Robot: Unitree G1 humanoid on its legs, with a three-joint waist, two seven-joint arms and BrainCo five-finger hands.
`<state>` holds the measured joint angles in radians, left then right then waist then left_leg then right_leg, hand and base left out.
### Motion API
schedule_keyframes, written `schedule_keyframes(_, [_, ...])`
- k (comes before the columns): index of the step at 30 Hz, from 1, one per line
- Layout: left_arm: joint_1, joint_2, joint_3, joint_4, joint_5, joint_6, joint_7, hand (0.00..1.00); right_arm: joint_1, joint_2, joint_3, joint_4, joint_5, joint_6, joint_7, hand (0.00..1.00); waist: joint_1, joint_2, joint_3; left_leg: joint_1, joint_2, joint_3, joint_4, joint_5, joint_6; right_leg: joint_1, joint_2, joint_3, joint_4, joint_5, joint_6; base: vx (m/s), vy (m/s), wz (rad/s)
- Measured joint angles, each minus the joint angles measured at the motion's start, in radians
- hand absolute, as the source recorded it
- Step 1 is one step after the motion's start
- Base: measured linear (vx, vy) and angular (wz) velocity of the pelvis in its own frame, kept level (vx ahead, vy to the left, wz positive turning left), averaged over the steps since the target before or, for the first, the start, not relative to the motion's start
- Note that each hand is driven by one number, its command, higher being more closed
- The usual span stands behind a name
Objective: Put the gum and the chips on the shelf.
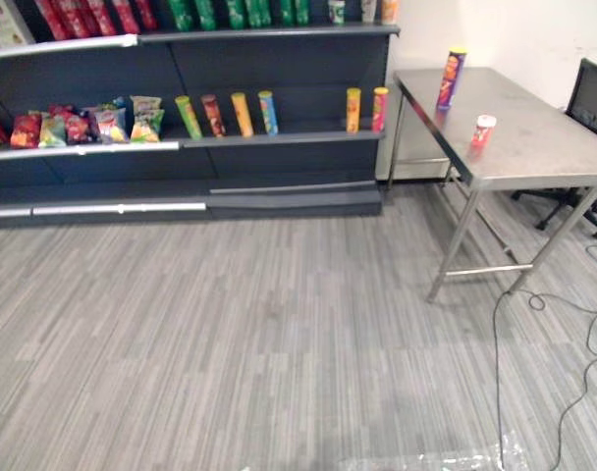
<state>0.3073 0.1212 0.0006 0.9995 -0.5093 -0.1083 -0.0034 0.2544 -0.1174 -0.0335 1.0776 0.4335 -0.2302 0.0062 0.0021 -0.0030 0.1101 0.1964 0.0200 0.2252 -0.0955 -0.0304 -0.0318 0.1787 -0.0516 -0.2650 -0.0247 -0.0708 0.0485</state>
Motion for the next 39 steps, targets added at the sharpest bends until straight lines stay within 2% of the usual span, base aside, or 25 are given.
schedule_keyframes(5, [-0.004,-0.003,-0.003,0.018,-0.022,-0.036,-0.009,0.00,-0.011,0.000,0.000,0.000,0.000,0.000,0.000,0.00,-0.001,0.002,0.009,0.001,0.003,0.007,-0.006,-0.002,-0.004,0.003,0.003,0.000,-0.007,0.000,0.000,-0.02,-0.010,0.00])
schedule_keyframes(17, [-0.003,-0.004,-0.002,0.015,-0.037,-0.020,-0.005,0.00,-0.012,-0.001,0.001,0.000,0.001,-0.001,0.001,0.00,-0.001,0.002,0.012,-0.002,0.005,0.009,-0.007,-0.003,-0.002,0.002,0.004,-0.003,-0.009,-0.003,0.009,-0.06,-0.005,0.01])
schedule_keyframes(24, [-0.003,-0.004,-0.002,0.016,-0.037,-0.020,-0.003,0.00,-0.012,-0.003,0.001,0.004,0.047,0.008,0.069,0.00,-0.001,0.000,0.012,-0.002,0.004,0.007,-0.007,-0.002,0.003,0.002,0.004,-0.003,-0.011,0.001,0.003,0.02,0.003,-0.01])
schedule_keyframes(39, [-0.003,0.000,-0.001,0.018,-0.036,-0.020,0.020,0.00,-0.033,-0.003,0.001,0.038,0.048,0.005,0.090,0.00,-0.001,-0.010,0.017,0.002,0.004,0.007,-0.007,-0.003,0.002,0.008,0.004,-0.008,-0.012,0.001,0.003,0.01,0.000,0.01])
